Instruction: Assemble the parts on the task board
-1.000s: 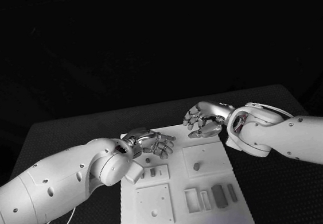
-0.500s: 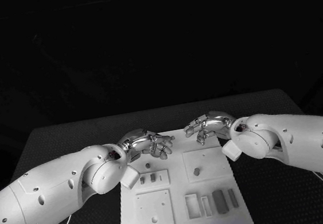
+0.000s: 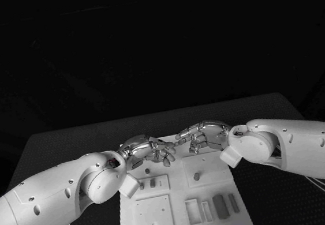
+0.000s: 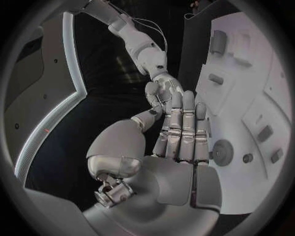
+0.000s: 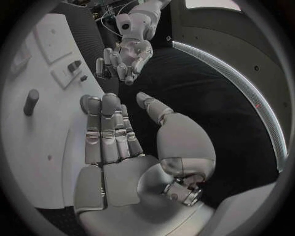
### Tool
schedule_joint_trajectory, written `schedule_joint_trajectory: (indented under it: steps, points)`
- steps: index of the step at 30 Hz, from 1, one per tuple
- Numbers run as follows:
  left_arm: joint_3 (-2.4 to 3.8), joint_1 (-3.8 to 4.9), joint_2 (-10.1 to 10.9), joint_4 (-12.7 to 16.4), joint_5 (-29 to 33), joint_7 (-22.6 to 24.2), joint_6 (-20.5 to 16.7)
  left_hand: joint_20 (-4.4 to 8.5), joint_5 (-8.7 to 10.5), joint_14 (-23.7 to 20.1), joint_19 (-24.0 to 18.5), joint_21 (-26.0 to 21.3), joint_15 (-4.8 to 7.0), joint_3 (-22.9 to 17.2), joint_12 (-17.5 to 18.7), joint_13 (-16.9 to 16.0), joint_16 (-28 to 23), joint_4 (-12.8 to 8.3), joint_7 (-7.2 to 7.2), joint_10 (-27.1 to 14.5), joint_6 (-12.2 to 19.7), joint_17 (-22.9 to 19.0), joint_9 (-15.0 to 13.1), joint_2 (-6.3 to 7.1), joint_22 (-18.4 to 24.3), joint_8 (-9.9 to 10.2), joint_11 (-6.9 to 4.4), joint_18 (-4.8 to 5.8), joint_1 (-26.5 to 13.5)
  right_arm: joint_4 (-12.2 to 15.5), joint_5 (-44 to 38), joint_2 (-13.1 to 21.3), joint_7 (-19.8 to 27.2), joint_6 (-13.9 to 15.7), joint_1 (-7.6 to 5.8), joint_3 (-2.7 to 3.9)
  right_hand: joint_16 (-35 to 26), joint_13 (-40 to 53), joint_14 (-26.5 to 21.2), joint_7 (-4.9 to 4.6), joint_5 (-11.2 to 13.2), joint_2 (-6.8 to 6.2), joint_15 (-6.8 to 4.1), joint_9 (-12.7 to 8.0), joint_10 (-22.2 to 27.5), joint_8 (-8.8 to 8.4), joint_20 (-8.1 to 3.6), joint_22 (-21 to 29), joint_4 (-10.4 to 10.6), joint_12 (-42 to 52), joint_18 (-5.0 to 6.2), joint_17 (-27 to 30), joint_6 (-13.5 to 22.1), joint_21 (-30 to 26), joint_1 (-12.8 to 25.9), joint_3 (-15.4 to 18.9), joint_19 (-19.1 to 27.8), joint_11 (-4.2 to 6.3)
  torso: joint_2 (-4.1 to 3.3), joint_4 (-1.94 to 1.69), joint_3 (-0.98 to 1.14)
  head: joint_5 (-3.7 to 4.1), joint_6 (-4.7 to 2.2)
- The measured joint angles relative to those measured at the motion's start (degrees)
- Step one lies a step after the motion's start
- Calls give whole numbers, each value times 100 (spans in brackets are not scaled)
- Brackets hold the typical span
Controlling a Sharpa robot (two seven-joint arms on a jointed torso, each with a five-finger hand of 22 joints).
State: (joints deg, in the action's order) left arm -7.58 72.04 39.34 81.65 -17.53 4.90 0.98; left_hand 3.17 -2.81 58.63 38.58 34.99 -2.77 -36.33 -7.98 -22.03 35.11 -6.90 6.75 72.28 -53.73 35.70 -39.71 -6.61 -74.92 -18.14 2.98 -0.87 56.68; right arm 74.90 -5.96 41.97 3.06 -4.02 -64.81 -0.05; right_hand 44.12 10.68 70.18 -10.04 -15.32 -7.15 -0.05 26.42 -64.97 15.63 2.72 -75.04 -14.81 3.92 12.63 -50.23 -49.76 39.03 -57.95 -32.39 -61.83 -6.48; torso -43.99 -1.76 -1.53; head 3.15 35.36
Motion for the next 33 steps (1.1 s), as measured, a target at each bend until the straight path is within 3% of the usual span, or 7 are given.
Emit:
schedule_joint_trajectory:
  steps: [6, 11, 13, 21, 25, 33]
  points:
    - [0, -6, 26, 32, 0, 25, 46, 0, 0, -20, 0, 27, 20, 1, -39, -23, 16, 0, 0, 0, 0, 27, -42, 1, 0, -23, 0, 0, -1, 3, 131, 3, 0, -202, 5, 0, -13, -86, -77, 78, 18, 44, 47, 0, -38, 136, 17, 9, -94, 0, -4, -2, -149, -77, 71, 125, 60, -5, -1, -4, -5, -2, -8]
    - [0, -9, 42, 50, 0, 50, 57, 0, 0, -20, 0, 33, 20, 1, -40, -32, 42, 0, 1, 0, 1, 37, -59, 7, 1, -23, 0, 0, -7, 3, 2, 3, -19, -286, 11, 1, -33, -44, -277, 91, 431, -8, 25, -28, -161, 165, 107, 8, -150, 89, -8, -22, -280, -155, -156, 100, 254, -4, -4, 0, -9, 5, -8]
    - [0, -9, 43, 57, 0, 56, 59, 0, 0, -20, 0, 50, 20, 17, -63, -40, 42, -15, 1, 0, 1, 46, -69, 7, 1, -23, 0, 0, -7, 7, -66, 4, -23, -301, 14, 1, -33, -36, -293, 91, 491, -24, 25, -42, -161, 165, 115, 8, -165, 89, -8, -23, -280, -157, -180, 115, 281, -4, -4, 2, -10, 8, -13]
    - [2, -10, 43, 79, 0, 72, 80, 0, 0, -20, 1, 50, 20, 17, -67, -49, 65, -15, 9, 0, 9, 55, -87, 8, 1, -23, 0, 0, -8, 60, -250, -8, -33, -352, 19, 1, -33, -4, -340, 98, 556, -35, 28, -57, -169, 165, 156, 8, -169, 89, 5, -31, -287, -180, -246, 120, 322, 4, -4, -1, -10, 16, 1]
    - [1, -11, 49, 77, 0, 74, 88, 0, 0, -20, 1, 50, 20, 18, -73, -56, 65, -15, 10, 0, 9, 61, -93, 8, 1, -22, 0, 0, -8, 107, -280, -9, -27, -371, 25, 1, -30, 26, -366, 179, 600, -24, 22, -43, -179, 213, 147, 5, -180, 117, 8, -38, -476, -200, -301, 131, 354, 14, -4, -5, -10, 16, 12]
    - [0, -11, 46, 63, 1, 74, 106, 0, 0, -20, 1, 72, 20, 18, -88, -68, 65, -15, 11, 0, 10, 75, -109, 13, 2, -21, 1, 0, -13, 190, -265, -14, 4, -428, 38, 1, -30, 93, -370, 165, 688, 26, 18, -38, -227, 213, 175, 7, -163, 150, 24, -38, -453, -177, -297, 259, 384, 21, -3, -5, -4, 0, 13]
